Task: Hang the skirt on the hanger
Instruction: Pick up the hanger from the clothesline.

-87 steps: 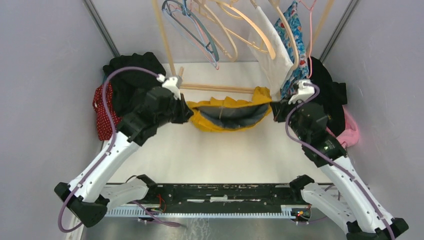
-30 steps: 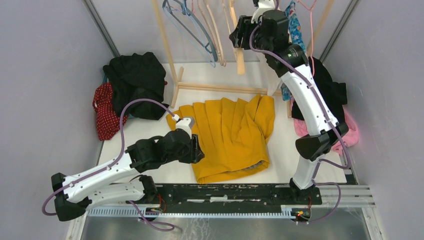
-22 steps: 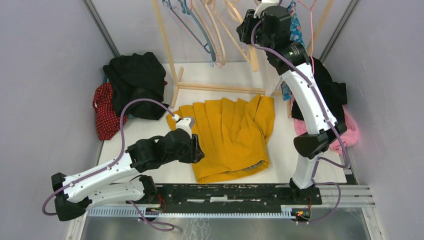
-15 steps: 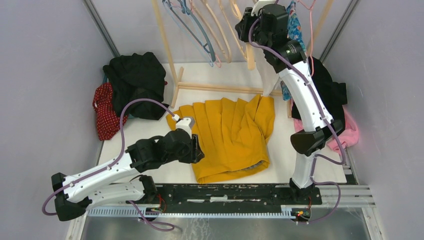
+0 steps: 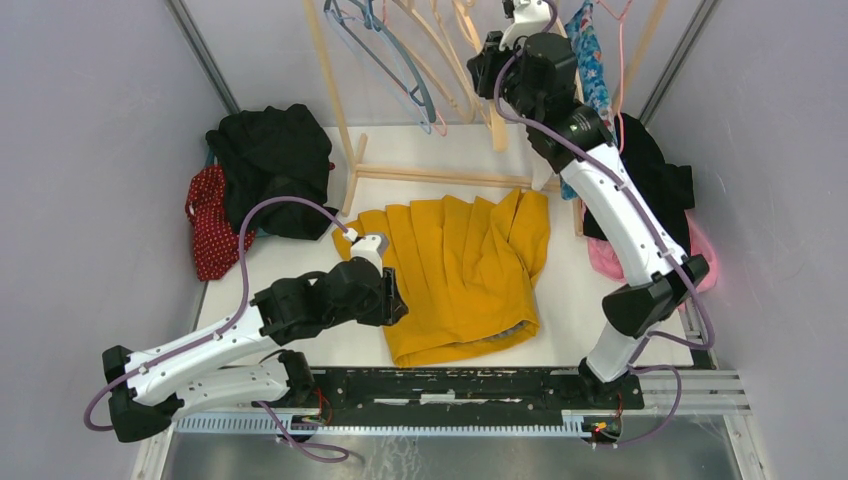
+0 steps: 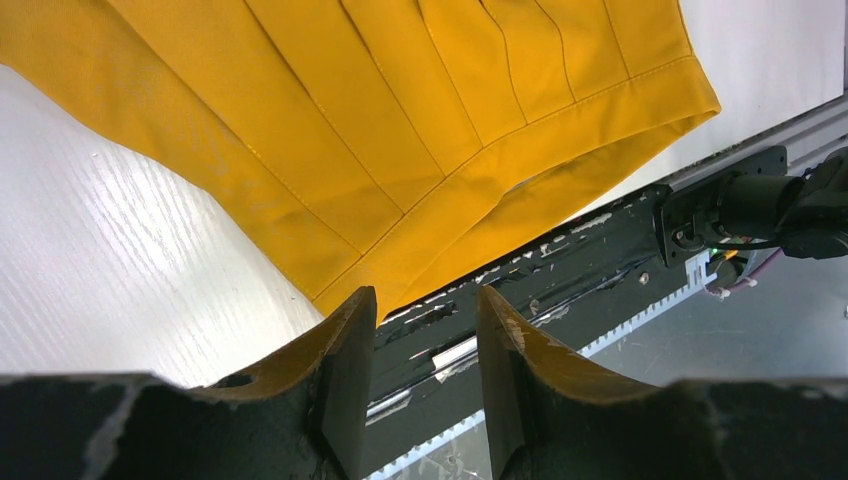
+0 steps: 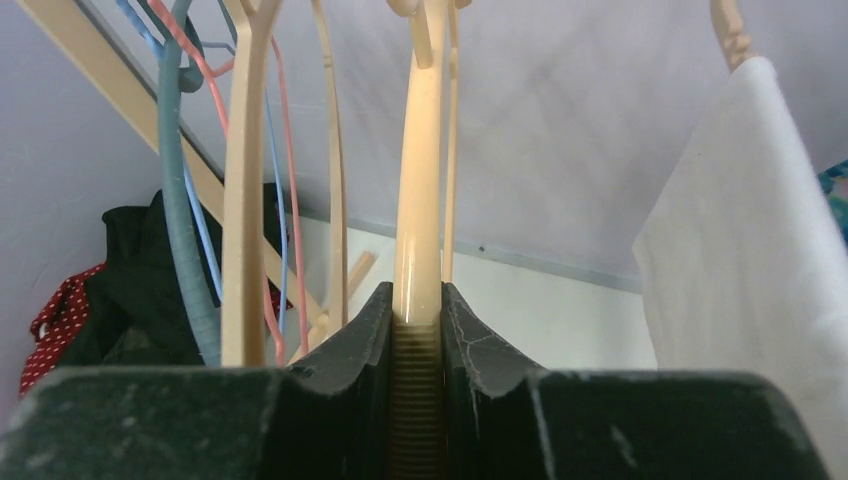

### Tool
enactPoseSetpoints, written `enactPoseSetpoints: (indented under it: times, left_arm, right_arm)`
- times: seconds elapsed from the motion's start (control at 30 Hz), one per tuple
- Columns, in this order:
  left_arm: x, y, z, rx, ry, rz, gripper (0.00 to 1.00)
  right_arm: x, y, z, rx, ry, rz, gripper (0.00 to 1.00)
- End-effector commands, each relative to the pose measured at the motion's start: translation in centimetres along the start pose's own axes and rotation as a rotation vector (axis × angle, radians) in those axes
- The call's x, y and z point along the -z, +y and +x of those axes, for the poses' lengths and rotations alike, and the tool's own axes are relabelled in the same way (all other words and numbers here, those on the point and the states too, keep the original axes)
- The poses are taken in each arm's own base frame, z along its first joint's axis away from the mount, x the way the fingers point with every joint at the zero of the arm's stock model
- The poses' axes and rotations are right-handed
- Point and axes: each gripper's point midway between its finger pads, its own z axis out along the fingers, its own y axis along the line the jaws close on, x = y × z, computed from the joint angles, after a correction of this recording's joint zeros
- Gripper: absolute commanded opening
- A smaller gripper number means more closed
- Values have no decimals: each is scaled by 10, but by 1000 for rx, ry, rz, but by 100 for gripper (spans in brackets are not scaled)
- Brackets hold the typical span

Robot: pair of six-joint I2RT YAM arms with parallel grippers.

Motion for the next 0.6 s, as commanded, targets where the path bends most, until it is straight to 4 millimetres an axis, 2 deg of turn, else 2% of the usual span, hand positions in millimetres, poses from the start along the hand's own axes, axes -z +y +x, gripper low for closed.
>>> enactPoseSetpoints:
  times: [0.0,0.23,0.4,0.57]
  left_arm:
    - [7,-11,-16,-28,-55,39,48]
    - [6,-11,-17,-35,-54,37,48]
    - [5,-10,-19,-43,-55,22,48]
    - [1,-11,-21,-49,-48,11,48]
  right_arm:
    - [37,17,-71,50,-267,-32,2]
    - [11,28,-41,221,-311,9,2]
    - [10,42,-39,335,-402,69,2]
    - [3,39,-40,405,-440,147,2]
